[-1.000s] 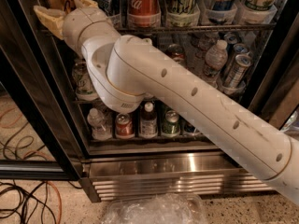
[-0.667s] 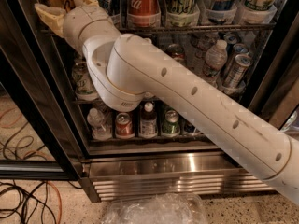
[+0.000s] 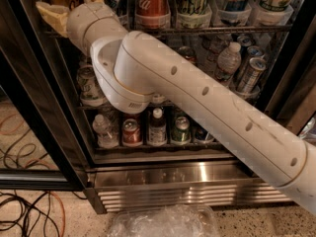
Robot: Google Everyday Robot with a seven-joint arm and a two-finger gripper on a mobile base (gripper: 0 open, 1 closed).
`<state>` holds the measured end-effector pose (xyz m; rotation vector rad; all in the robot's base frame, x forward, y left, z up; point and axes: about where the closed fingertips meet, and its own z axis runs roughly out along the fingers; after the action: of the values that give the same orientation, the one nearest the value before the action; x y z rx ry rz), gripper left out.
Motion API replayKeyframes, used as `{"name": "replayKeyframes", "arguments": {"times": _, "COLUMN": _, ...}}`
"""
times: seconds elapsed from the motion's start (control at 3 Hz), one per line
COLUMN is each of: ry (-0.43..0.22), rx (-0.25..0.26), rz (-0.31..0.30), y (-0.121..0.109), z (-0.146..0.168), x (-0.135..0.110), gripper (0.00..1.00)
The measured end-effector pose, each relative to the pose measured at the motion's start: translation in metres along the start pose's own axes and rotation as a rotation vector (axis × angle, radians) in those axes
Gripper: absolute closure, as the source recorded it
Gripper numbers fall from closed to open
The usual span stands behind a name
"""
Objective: Pick orange can from top shelf of fridge
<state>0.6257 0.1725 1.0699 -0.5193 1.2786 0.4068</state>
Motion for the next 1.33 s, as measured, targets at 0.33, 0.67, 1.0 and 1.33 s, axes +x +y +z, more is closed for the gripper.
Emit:
{"name": "replayKeyframes", "arguments": {"times": 0.33, "ry": 0.004, "rx": -0.026, "rz": 0.002, "y": 0.004, "z": 0.008, "x": 0.002, "gripper": 0.3}}
{"name": "replayKeyframes", "arguments": {"times": 0.67, "ry": 0.011, "rx": -0.043, "rz": 0.009, "y": 0.009, "z": 0.014, "x": 0.006, "gripper": 0.3}}
{"name": "replayKeyframes", "arguments": {"times": 1.0, "ry": 0.017, "rx": -0.059, "rz": 0.016, "y": 0.014, "z": 0.018, "x": 0.01, "gripper": 0.31}}
{"name": "replayKeyframes", "arguments": {"times": 1.33, "ry": 0.017, "rx": -0.062, "rz": 0.019, "y": 0.014, "z": 0.019, "x": 0.007, "gripper": 0.5}}
